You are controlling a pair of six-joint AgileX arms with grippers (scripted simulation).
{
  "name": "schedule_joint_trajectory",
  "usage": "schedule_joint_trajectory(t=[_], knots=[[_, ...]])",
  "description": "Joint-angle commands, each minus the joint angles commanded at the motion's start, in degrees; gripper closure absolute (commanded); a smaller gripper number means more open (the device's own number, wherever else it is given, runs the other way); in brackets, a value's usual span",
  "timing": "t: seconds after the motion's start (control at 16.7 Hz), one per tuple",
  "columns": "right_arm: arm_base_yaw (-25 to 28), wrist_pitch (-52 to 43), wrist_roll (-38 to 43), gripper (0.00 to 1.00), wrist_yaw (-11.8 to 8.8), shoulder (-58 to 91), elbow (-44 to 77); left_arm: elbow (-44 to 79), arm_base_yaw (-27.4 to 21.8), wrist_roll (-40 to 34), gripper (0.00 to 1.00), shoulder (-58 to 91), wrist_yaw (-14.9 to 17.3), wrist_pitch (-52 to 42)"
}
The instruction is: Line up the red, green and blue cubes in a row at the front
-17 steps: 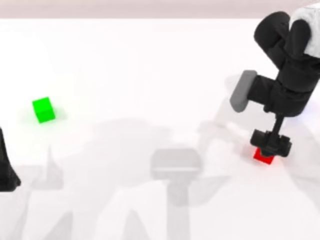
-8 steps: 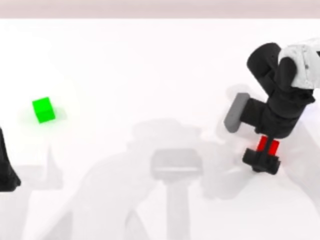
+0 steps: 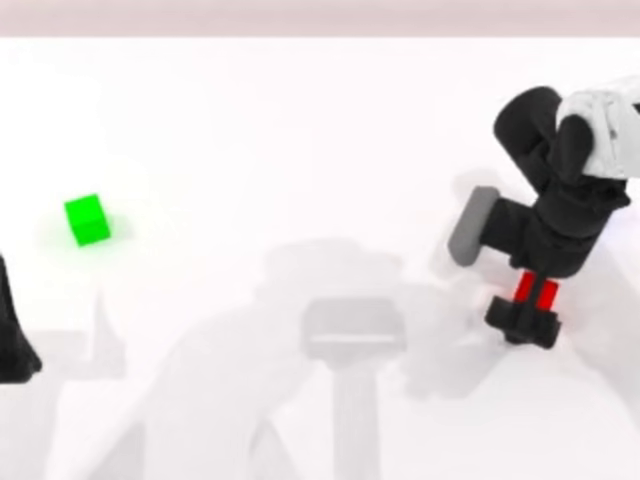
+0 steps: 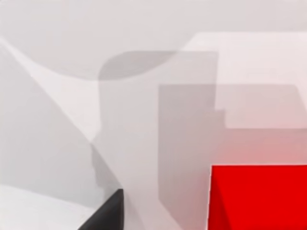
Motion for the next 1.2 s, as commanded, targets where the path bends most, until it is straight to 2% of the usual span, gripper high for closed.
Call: schedule_joint_trajectory(t=[0.48, 0.96, 1.02, 1.2], knots=[[0.00, 0.00, 0.00, 0.98, 0.00, 0.00, 0.00, 0.00, 0.00, 0.00, 0.00, 0.00, 0.00, 0.00], [0.00, 0.00, 0.00, 1.00, 0.00, 0.00, 0.00, 0.00, 0.00, 0.00, 0.00, 0.00, 0.00, 0.00], [0.02, -2.14, 1.20, 1.00, -1.02, -2.73, 0.56, 0.00, 0.00, 0.00, 0.00, 0.00, 0.00, 0.00], [0.11, -4.52, 1.11, 1.00, -1.03, -3.54, 2.33, 0.00, 0.00, 0.00, 0.00, 0.00, 0.00, 0.00]])
